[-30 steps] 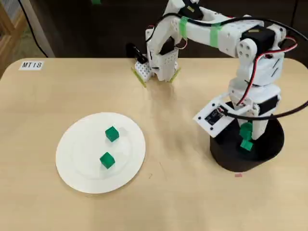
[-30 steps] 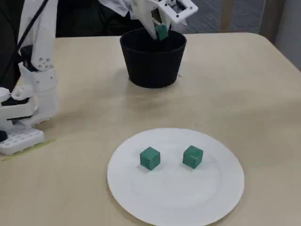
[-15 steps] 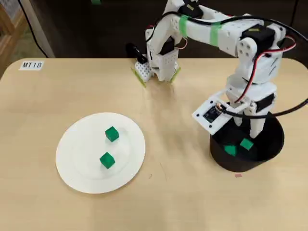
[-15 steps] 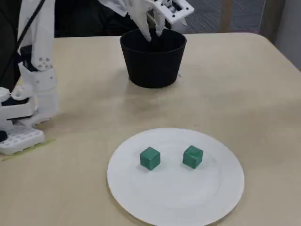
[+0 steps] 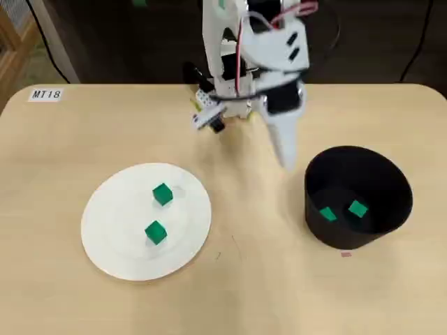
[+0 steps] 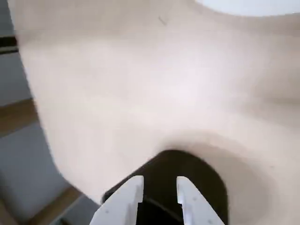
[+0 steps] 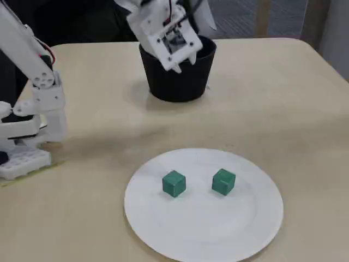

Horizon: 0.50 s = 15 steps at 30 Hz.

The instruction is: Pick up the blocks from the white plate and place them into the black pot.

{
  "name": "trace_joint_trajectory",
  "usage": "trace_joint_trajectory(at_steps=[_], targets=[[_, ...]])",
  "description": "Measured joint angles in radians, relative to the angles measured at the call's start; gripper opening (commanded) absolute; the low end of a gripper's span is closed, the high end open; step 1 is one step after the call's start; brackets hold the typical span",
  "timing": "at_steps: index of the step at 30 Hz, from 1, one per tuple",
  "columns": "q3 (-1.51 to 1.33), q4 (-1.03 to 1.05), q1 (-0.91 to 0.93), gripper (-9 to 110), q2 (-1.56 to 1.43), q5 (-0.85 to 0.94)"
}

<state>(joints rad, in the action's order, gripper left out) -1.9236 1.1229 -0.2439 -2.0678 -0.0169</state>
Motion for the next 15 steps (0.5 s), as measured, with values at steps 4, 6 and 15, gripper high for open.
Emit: trace_joint_trajectory(at_steps=[4,6,15], targets=[[0.002,-0.008,0.167,10,0.043,-0.003],[0.012,-0.006,0.278,10,0.08,-0.003],[0.146,0.021,0.54,17,0.313,-0.006]])
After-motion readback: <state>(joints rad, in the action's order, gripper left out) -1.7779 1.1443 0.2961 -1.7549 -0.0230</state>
